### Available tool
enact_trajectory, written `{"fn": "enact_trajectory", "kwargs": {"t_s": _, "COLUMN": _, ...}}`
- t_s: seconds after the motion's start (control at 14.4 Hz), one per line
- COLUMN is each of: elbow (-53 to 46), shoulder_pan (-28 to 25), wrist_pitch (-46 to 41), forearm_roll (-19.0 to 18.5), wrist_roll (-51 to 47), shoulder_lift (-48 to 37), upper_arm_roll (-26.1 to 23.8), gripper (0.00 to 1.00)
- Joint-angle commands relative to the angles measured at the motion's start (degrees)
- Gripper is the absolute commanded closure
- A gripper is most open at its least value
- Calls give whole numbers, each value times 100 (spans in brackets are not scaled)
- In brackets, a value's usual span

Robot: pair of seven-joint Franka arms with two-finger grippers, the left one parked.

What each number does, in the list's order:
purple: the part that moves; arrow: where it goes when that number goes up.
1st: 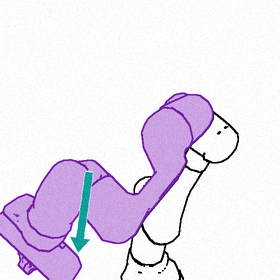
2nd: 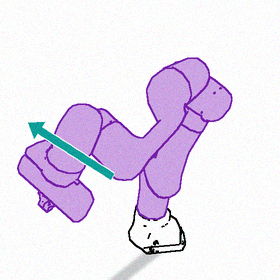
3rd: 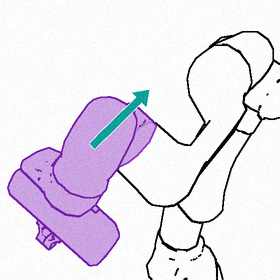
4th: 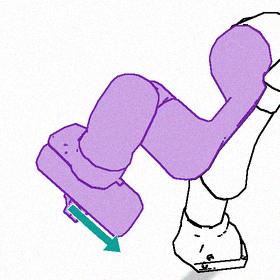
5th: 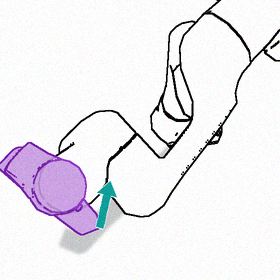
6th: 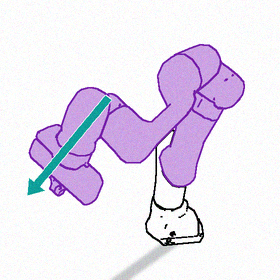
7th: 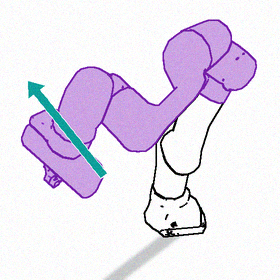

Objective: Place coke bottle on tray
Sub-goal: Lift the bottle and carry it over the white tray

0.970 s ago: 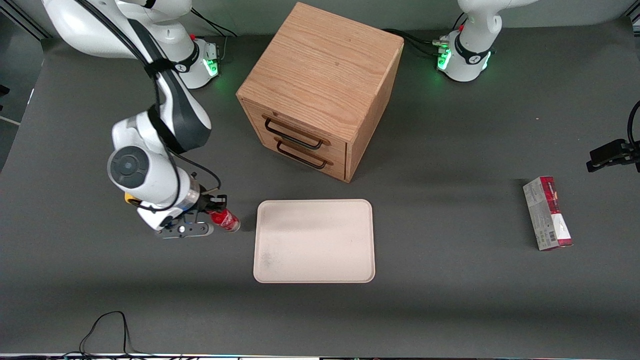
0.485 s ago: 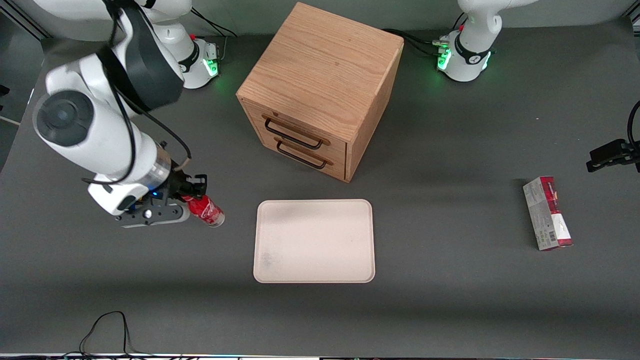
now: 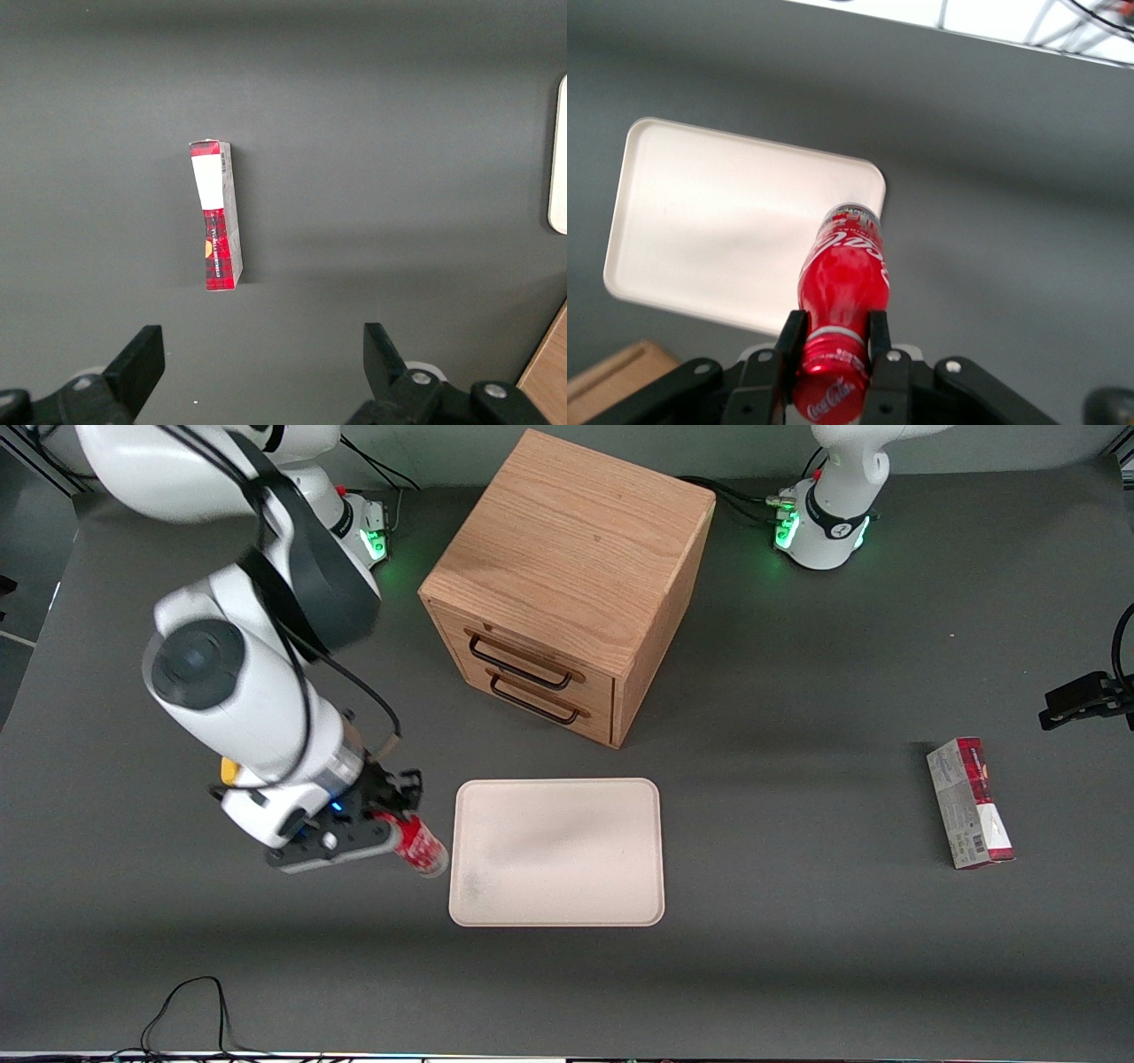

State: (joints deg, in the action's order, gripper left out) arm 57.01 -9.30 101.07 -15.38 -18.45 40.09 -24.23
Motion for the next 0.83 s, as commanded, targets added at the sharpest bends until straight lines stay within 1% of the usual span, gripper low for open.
{"fn": "enact_trajectory", "kwargs": {"t_s": 0.0, "elbow": -533, "shoulder_pan": -80, "wrist_pitch": 447, "forearm_roll": -238, "wrist_roll": -106, "shoulder_lift": 736, "upper_arm_roll": -144, "gripper": 97}}
{"fn": "enact_trajectory", "kwargs": {"t_s": 0.21, "elbow": -498, "shoulder_pan": -115, "wrist_pitch": 834, "forearm_roll": -246, "wrist_roll": -89, "shoulder_lift": 1149, "upper_arm_roll": -144, "gripper": 97}}
{"fn": "enact_trajectory", "kwargs": {"t_s": 0.35, "elbow": -454, "shoulder_pan": -115, "wrist_pitch": 862, "forearm_roll": -255, "wrist_roll": -106, "shoulder_lift": 1273, "upper_arm_roll": -117, "gripper": 92}}
{"fn": "enact_trajectory", "kwargs": {"t_s": 0.55, "elbow": -112, "shoulder_pan": -115, "wrist_pitch": 897, "forearm_roll": -255, "wrist_roll": -132, "shoulder_lift": 1274, "upper_arm_roll": -82, "gripper": 83}}
{"fn": "enact_trajectory", "kwargs": {"t_s": 0.62, "elbow": -42, "shoulder_pan": -107, "wrist_pitch": 1001, "forearm_roll": -255, "wrist_roll": -141, "shoulder_lift": 1274, "upper_arm_roll": -56, "gripper": 82}}
{"fn": "enact_trajectory", "kwargs": {"t_s": 0.69, "elbow": 11, "shoulder_pan": -107, "wrist_pitch": 1037, "forearm_roll": -247, "wrist_roll": -141, "shoulder_lift": 1274, "upper_arm_roll": -4, "gripper": 79}}
{"fn": "enact_trajectory", "kwargs": {"t_s": 0.76, "elbow": 55, "shoulder_pan": -107, "wrist_pitch": 1064, "forearm_roll": -247, "wrist_roll": -141, "shoulder_lift": 1274, "upper_arm_roll": 6, "gripper": 74}}
